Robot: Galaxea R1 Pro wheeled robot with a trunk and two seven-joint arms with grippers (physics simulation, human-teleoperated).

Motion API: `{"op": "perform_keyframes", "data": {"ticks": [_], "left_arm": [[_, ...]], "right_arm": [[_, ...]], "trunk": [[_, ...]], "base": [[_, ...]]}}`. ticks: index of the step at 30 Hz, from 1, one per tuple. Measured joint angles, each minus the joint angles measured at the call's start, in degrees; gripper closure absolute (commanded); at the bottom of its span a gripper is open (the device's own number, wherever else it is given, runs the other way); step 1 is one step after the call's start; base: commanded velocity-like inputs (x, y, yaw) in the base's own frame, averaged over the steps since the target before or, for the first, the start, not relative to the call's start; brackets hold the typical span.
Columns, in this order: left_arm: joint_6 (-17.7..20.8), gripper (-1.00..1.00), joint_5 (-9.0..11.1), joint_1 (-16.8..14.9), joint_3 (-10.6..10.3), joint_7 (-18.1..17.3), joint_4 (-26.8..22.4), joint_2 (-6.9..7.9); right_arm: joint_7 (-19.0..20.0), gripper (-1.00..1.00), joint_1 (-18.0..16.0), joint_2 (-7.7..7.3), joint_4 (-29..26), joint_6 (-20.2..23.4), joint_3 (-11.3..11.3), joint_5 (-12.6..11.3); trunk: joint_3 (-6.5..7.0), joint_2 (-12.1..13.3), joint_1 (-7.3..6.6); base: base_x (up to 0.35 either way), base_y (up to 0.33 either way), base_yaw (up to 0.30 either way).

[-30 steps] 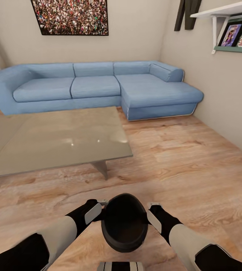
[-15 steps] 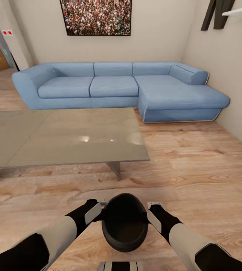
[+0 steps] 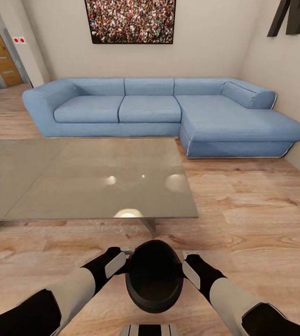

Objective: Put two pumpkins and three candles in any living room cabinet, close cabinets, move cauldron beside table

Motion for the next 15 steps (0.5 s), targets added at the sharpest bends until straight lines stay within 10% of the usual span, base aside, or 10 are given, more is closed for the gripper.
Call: {"op": "perform_keyframes", "data": {"ticks": [15], "left_arm": [[-0.11,1.0,0.23,-0.01,0.04,-0.1,-0.02,-0.01]], "right_arm": [[0.02,1.0,0.02,-0.09,-0.01,-0.05,-0.13,-0.08]], "trunk": [[0.0,0.0,0.0]], "base": [[0.013,0.0,0.0]]}}
